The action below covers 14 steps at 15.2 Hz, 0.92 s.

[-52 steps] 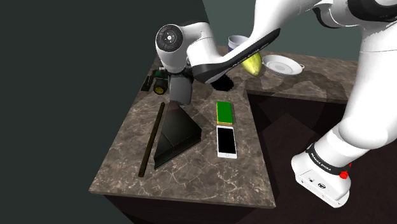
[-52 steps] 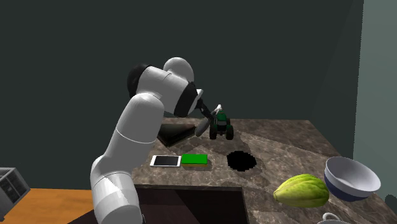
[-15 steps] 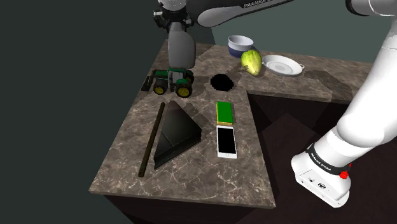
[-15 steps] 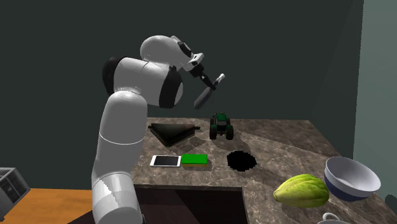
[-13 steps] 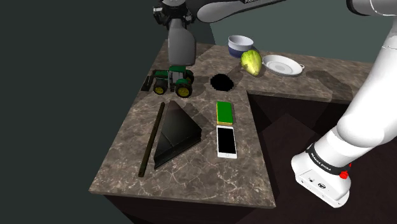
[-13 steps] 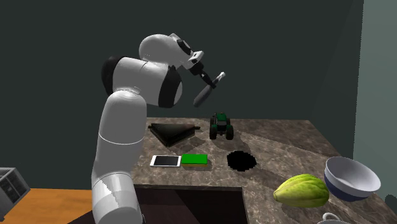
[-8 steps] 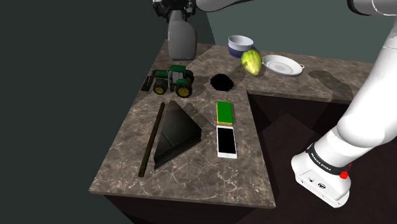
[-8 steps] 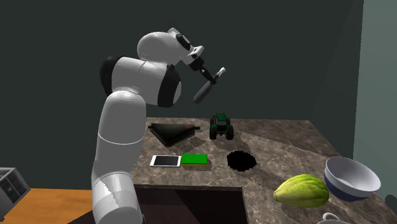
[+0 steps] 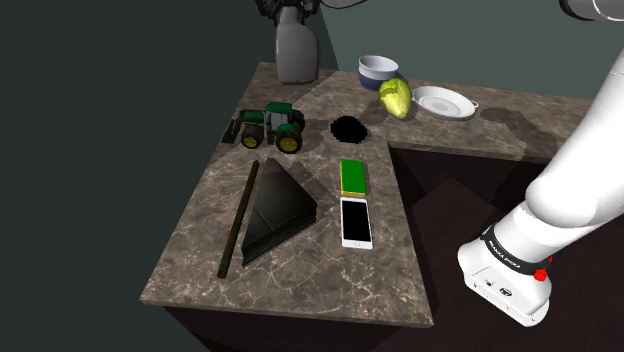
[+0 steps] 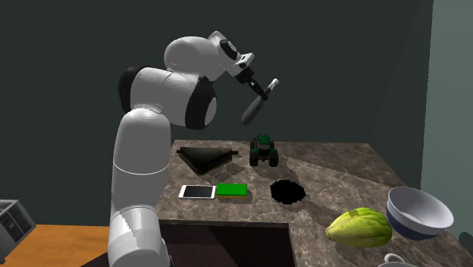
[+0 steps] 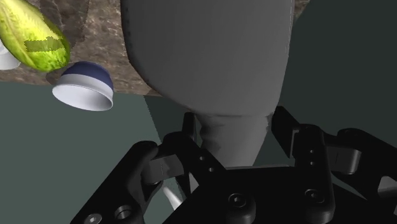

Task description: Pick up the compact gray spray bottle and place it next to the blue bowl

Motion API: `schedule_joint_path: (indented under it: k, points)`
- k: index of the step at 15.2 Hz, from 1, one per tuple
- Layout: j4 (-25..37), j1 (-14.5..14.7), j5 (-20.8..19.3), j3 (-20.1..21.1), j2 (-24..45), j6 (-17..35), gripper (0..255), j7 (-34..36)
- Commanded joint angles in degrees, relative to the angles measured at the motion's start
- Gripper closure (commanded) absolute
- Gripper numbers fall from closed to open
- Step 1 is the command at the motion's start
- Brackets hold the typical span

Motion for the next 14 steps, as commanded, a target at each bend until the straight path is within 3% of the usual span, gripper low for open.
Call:
schedule_joint_path:
  k: [1,7,14]
  points:
    - [-1.13,-2.66,0.36,-0.62,-0.42,2.87,255,-1.60]
    - [-2.88,-8.94,0.61,-2.71,-0.17,9.88,255,-6.01]
    - [-1.20,-13.86,-0.69,-5.66,3.37,15.90,255,-11.26]
